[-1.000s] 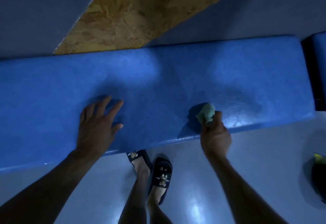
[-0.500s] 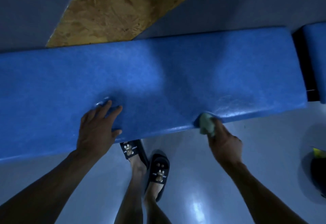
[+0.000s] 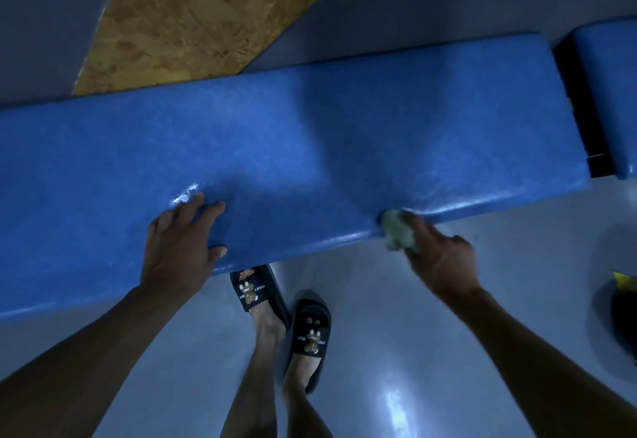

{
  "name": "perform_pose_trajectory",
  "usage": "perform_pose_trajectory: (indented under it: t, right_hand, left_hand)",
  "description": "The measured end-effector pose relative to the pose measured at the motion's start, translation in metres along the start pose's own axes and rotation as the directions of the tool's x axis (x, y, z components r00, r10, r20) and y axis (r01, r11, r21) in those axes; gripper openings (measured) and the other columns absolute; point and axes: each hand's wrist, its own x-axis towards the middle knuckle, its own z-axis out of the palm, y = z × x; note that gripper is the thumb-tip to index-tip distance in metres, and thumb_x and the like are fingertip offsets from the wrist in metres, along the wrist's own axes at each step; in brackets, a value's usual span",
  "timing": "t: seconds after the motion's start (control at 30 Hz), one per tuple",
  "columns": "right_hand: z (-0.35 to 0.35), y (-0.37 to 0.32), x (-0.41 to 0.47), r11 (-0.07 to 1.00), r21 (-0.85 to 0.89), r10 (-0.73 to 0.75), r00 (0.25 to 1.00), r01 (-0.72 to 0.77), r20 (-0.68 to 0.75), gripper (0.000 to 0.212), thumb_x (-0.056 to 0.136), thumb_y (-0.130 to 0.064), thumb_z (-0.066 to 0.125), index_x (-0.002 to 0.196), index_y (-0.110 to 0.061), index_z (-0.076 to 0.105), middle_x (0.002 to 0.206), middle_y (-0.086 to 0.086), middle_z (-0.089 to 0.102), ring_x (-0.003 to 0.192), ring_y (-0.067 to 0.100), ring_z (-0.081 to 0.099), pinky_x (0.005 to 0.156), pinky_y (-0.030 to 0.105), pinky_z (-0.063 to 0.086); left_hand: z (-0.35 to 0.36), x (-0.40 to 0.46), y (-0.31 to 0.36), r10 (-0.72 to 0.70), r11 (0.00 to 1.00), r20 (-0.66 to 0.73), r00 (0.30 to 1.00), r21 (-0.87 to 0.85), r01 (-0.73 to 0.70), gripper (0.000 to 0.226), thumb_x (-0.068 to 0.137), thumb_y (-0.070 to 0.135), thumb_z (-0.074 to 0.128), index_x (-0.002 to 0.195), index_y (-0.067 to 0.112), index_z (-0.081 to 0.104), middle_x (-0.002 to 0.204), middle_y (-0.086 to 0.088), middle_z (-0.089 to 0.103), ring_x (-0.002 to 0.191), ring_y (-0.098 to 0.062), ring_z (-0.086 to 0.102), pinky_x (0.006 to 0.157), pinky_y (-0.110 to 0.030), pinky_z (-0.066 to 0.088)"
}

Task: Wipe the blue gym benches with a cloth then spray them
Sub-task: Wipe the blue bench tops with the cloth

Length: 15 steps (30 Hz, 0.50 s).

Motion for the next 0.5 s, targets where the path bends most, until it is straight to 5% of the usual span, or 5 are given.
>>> perform_pose_trajectory:
  t: [0.1,0.17,0.3,0.4,0.5]
  right_hand:
    - [-0.002,0.021,-0.014,0.849,0.137,0.515,0.857,-0.511,0.002,0.036,0.090,-0.037,0.052,0.124,-0.029,0.041,0.097,0.010,0.069,0.075,0.040,0.065,0.065,0.039,0.044]
    - [0.010,-0.005,-0.015,0.760,0.231,0.618,0.785,-0.608,0.035,0.044,0.091,-0.040,0.049,0.131,-0.024,0.038,0.097,0.018,0.068,0.081,0.043,0.064,0.068,0.040,0.043]
    - [0.030,-0.077,-0.022,0.889,0.305,0.333,0.939,-0.342,0.084,0.057,0.092,-0.037,0.054,0.140,-0.018,0.031,0.095,0.014,0.069,0.074,0.040,0.066,0.064,0.038,0.048]
    - [0.014,-0.059,-0.018,0.985,0.169,0.020,0.999,-0.028,0.049,0.050,0.090,-0.041,0.054,0.132,-0.021,0.036,0.086,0.006,0.071,0.058,0.034,0.066,0.054,0.036,0.049]
    - [-0.007,-0.007,0.002,0.997,0.006,0.072,0.997,-0.072,0.040,0.048,0.090,-0.047,0.053,0.131,-0.027,0.039,0.089,0.007,0.070,0.066,0.035,0.067,0.061,0.039,0.050]
  left_hand:
    - [0.002,-0.001,0.001,-0.007,1.000,-0.007,1.000,0.006,0.007,0.078,0.069,0.030,0.085,0.139,0.028,0.050,0.152,-0.006,0.040,0.127,-0.040,0.043,0.104,-0.051,0.034]
    - [0.003,-0.001,0.002,-0.015,1.000,-0.005,1.000,0.009,0.015,0.078,0.069,0.029,0.085,0.139,0.028,0.050,0.152,-0.005,0.040,0.126,-0.039,0.043,0.104,-0.050,0.034]
    - [0.002,-0.001,0.004,-0.018,1.000,0.002,1.000,0.015,0.018,0.078,0.070,0.029,0.084,0.140,0.028,0.048,0.153,-0.003,0.038,0.128,-0.039,0.041,0.105,-0.050,0.031]
    - [0.002,-0.003,0.005,-0.018,0.999,-0.002,1.000,0.029,0.018,0.077,0.073,0.031,0.082,0.141,0.029,0.045,0.154,-0.002,0.037,0.129,-0.038,0.040,0.106,-0.049,0.030]
    - [0.004,-0.004,0.006,-0.023,0.999,-0.002,1.000,0.030,0.023,0.076,0.076,0.031,0.079,0.143,0.030,0.043,0.155,-0.001,0.034,0.132,-0.037,0.036,0.108,-0.049,0.027]
